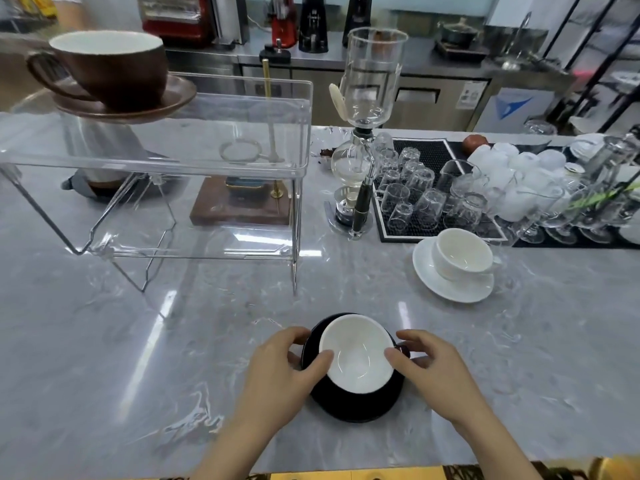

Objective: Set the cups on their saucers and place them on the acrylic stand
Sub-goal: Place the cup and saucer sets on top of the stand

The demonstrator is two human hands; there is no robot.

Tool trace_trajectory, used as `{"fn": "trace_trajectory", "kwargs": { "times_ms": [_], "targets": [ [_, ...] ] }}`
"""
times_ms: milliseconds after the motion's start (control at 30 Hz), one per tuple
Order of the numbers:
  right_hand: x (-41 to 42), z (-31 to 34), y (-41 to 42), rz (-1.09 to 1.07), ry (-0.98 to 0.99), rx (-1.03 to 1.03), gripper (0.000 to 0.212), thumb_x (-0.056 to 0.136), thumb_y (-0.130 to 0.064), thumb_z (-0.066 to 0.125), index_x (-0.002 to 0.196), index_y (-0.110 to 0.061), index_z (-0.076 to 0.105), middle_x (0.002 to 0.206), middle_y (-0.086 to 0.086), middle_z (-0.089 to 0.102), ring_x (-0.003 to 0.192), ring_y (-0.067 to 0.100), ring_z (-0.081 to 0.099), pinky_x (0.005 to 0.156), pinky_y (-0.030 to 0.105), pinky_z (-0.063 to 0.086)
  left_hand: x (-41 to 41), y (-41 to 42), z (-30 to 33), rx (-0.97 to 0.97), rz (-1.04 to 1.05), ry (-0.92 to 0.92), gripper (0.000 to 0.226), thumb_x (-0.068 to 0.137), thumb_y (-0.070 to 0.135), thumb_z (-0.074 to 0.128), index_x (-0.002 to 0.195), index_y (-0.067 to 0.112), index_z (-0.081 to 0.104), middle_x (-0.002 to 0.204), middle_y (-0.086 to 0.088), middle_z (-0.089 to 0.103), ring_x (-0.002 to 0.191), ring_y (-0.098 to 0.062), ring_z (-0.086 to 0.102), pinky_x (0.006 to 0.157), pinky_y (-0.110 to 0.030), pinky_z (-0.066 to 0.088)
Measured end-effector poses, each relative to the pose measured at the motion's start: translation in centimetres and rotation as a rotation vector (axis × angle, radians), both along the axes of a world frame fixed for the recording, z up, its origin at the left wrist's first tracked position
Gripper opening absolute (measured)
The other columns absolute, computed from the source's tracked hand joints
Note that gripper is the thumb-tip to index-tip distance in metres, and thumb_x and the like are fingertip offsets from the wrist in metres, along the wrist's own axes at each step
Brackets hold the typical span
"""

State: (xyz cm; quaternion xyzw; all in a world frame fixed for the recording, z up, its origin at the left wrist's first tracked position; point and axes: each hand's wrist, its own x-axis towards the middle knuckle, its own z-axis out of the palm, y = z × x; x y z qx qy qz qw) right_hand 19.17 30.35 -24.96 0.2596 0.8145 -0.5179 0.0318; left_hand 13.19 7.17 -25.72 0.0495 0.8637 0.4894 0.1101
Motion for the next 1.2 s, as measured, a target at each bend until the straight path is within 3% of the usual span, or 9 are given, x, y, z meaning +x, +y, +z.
{"fn": "trace_trajectory", "kwargs": {
  "times_ms": [100, 233, 300, 433, 633, 833, 933, 1033, 1200],
  "targets": [
    [0.0, -0.3, 0.1, -0.018, -0.010, -0.057, 0.038, 0.078, -0.043, 0.078, 0.114, -0.036, 0.066, 0.109, -0.012, 0.069, 0.088, 0.010, 0.070, 0.071, 0.020, 0.052, 0.1, 0.1, -0.2, 0.049, 0.022, -0.025, 0.032, 0.062, 0.063, 0.068, 0.089, 0.047, 0.062, 0.099, 0.039, 0.065, 0.070, -0.001, 0.068, 0.065, -0.011, 0.052],
    [0.0, -0.6, 0.1, -0.052, -0.037, -0.128, 0.038, 0.076, -0.043, 0.079, 0.111, -0.034, 0.069, 0.105, -0.008, 0.070, 0.093, 0.014, 0.071, 0.081, 0.041, 0.063, -0.1, -0.1, -0.7, 0.114, 0.077, -0.154, 0.052, 0.058, 0.060, 0.076, 0.105, 0.040, 0.063, 0.106, 0.020, 0.068, 0.079, -0.012, 0.071, 0.073, -0.042, 0.063],
    [0.0, -0.7, 0.0, -0.064, -0.028, -0.153, 0.030, 0.076, -0.039, 0.080, 0.104, -0.034, 0.071, 0.100, -0.005, 0.072, 0.090, 0.016, 0.071, 0.080, 0.045, 0.063, 0.0, -0.1, -0.7, 0.113, 0.076, -0.167, 0.042, 0.059, 0.060, 0.076, 0.095, 0.045, 0.062, 0.103, 0.024, 0.069, 0.084, -0.013, 0.071, 0.075, -0.046, 0.063],
    [0.0, -0.5, -0.4, -0.085, 0.027, -0.202, 0.016, 0.078, -0.030, 0.081, 0.092, -0.037, 0.075, 0.091, -0.002, 0.074, 0.077, 0.017, 0.070, 0.065, 0.036, 0.062, 0.3, 0.2, -0.2, 0.123, 0.077, -0.158, 0.030, 0.059, 0.060, 0.073, 0.086, 0.052, 0.062, 0.096, 0.039, 0.065, 0.076, -0.009, 0.070, 0.071, -0.045, 0.063],
    [0.3, -0.5, -0.9, -0.119, 0.062, -0.245, 0.013, 0.079, -0.024, 0.082, 0.090, -0.028, 0.076, 0.090, 0.003, 0.075, 0.072, 0.018, 0.067, 0.064, 0.032, 0.056, 0.4, 0.3, 0.1, 0.230, 0.159, -0.273, 0.050, 0.053, 0.056, 0.079, 0.095, 0.031, 0.069, 0.099, 0.012, 0.074, 0.092, -0.014, 0.073, 0.080, -0.051, 0.062],
    [0.5, -0.5, -1.1, -0.126, 0.082, -0.240, 0.015, 0.076, -0.024, 0.084, 0.089, -0.026, 0.076, 0.092, 0.005, 0.075, 0.070, 0.021, 0.063, 0.066, 0.036, 0.055, 0.7, 0.1, 0.5, 0.310, 0.204, -0.310, 0.048, 0.051, 0.044, 0.085, 0.092, 0.025, 0.068, 0.099, -0.003, 0.074, 0.088, -0.026, 0.074, 0.077, -0.057, 0.062],
    [0.7, 0.1, -1.2, -0.126, 0.118, -0.225, 0.015, 0.075, -0.023, 0.085, 0.087, -0.027, 0.076, 0.092, 0.006, 0.074, 0.067, 0.022, 0.060, 0.062, 0.038, 0.056, 1.1, -0.2, 1.0, 0.346, 0.225, -0.293, 0.049, 0.048, 0.043, 0.086, 0.089, 0.023, 0.069, 0.098, -0.005, 0.073, 0.083, -0.032, 0.074, 0.074, -0.058, 0.062],
    [0.8, 1.6, -1.3, -0.109, 0.160, -0.214, 0.014, 0.076, -0.021, 0.084, 0.086, -0.028, 0.077, 0.091, 0.005, 0.073, 0.066, 0.021, 0.059, 0.065, 0.046, 0.061, 1.2, -0.6, 2.0, 0.397, 0.237, -0.273, 0.044, 0.045, 0.042, 0.088, 0.081, 0.025, 0.070, 0.098, -0.007, 0.071, 0.077, -0.035, 0.072, 0.061, -0.054, 0.064],
    [0.6, 5.3, -1.8, -0.070, 0.257, -0.205, 0.017, 0.077, -0.013, 0.083, 0.084, -0.028, 0.076, 0.084, 0.001, 0.074, 0.060, 0.015, 0.064, 0.061, 0.042, 0.064, 0.9, -1.3, 4.6, 0.462, 0.210, -0.178, 0.035, 0.048, 0.040, 0.089, 0.075, 0.028, 0.070, 0.087, -0.002, 0.073, 0.059, -0.021, 0.068, 0.057, -0.050, 0.064]
  ]
}}
